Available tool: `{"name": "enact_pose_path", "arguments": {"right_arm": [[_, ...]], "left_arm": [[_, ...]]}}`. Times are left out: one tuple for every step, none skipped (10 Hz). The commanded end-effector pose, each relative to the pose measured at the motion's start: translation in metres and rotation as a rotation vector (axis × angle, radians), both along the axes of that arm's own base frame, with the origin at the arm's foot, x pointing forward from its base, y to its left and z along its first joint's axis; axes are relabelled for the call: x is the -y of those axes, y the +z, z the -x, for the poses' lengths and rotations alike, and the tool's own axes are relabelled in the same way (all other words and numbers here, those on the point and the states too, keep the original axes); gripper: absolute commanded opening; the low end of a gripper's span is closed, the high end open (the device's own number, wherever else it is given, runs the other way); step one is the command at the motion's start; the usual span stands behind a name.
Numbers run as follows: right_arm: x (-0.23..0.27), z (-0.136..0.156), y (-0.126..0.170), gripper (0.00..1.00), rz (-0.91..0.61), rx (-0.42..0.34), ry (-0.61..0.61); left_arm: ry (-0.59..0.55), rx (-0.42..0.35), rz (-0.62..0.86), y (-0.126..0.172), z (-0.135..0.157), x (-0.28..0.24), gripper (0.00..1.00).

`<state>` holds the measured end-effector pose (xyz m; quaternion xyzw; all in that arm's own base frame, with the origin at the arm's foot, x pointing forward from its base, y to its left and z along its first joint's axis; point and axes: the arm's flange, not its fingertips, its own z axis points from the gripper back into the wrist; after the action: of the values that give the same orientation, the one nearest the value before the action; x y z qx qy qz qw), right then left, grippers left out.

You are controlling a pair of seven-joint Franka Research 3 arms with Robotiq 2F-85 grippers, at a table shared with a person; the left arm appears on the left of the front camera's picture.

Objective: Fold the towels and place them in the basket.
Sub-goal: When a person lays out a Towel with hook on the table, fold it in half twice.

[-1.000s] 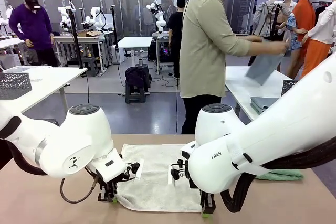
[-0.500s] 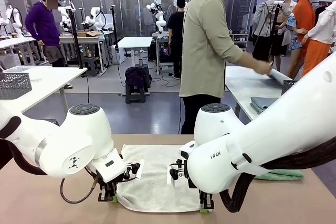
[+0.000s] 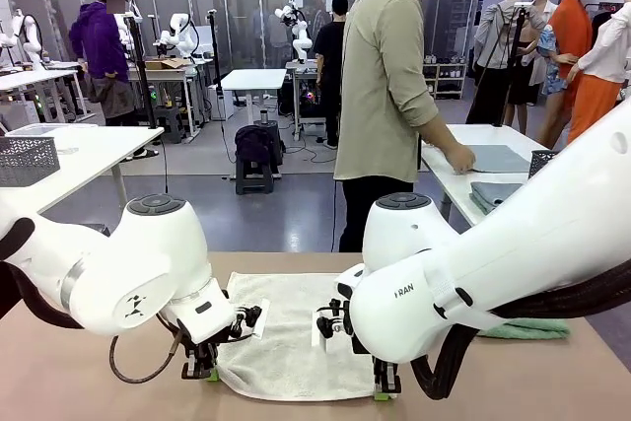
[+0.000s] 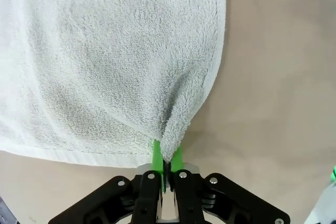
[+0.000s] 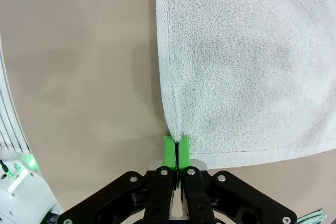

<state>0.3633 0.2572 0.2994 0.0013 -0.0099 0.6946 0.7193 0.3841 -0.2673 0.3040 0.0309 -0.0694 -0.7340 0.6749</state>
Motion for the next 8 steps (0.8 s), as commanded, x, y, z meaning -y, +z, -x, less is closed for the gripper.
{"name": "enact_pose_path", "arguments": {"right_arm": [[0.002, 0.009, 0.009, 0.00, -0.025, 0.022, 0.002], [0.003, 0.010, 0.021, 0.00, -0.021, 0.043, -0.005], [0.003, 0.011, 0.036, 0.00, -0.016, 0.072, -0.005], [0.004, 0.011, 0.052, 0.00, -0.008, 0.101, -0.005], [0.002, 0.010, 0.062, 0.00, -0.005, 0.118, 0.003], [-0.001, 0.010, 0.070, 0.00, -0.007, 0.127, 0.012], [-0.004, 0.006, 0.076, 0.00, -0.006, 0.133, 0.013], [-0.007, -0.004, 0.081, 0.00, -0.017, 0.137, 0.024]], "left_arm": [[-0.005, -0.006, 0.020, 0.019, 0.015, -0.005, 0.00], [0.001, 0.020, 0.020, 0.033, 0.019, -0.005, 0.00], [0.002, 0.045, 0.022, 0.049, 0.022, -0.006, 0.00], [0.005, 0.066, 0.025, 0.063, 0.025, -0.006, 0.00], [0.008, 0.074, 0.031, 0.070, 0.025, -0.006, 0.00], [0.017, 0.085, 0.028, 0.075, 0.023, -0.006, 0.00], [0.026, 0.090, 0.026, 0.077, 0.018, -0.004, 0.00], [0.038, 0.088, 0.021, 0.079, 0.007, -0.003, 0.00]]}}
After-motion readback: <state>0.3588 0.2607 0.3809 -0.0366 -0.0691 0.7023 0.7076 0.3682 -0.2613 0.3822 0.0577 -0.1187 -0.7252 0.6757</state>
